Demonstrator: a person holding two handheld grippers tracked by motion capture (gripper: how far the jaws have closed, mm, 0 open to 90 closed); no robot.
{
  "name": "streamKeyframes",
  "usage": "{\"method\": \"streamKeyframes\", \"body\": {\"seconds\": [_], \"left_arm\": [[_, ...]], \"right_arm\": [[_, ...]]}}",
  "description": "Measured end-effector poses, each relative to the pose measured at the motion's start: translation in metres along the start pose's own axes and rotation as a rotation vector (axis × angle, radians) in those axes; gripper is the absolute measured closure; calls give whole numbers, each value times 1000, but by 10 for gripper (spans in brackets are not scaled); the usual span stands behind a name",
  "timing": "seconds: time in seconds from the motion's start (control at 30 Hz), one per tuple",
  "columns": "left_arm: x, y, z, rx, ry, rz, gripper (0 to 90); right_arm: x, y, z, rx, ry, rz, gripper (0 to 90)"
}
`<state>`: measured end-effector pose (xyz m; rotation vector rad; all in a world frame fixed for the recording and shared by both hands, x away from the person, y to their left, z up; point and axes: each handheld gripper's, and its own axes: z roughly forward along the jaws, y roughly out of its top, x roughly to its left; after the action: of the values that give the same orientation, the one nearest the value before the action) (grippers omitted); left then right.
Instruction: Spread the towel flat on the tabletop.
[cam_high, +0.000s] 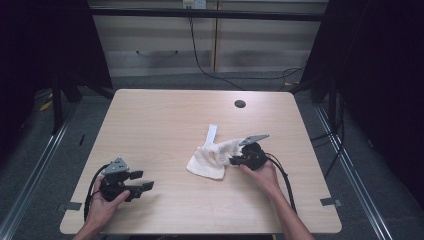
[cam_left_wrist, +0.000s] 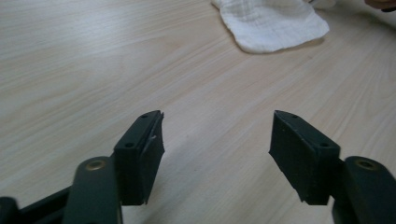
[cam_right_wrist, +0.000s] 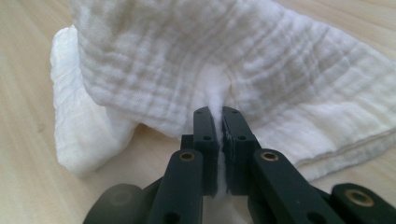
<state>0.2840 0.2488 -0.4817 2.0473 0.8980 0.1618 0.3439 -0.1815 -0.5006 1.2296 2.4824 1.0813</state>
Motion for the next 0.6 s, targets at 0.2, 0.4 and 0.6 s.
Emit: {"method": "streamKeyframes", "body": {"seconds": [0.2,0.4,0.6], "left_arm": [[-1,0,-1,-32,-9,21,346],[-2,1,3,-25,-26,21,341],[-9,3,7,-26,-35,44,324]], "right_arm": [[20,-4,-1,11,35,-33,854],[32,-6,0,17,55,-42,854],[50,-10,1,6,66,-55,854]]}}
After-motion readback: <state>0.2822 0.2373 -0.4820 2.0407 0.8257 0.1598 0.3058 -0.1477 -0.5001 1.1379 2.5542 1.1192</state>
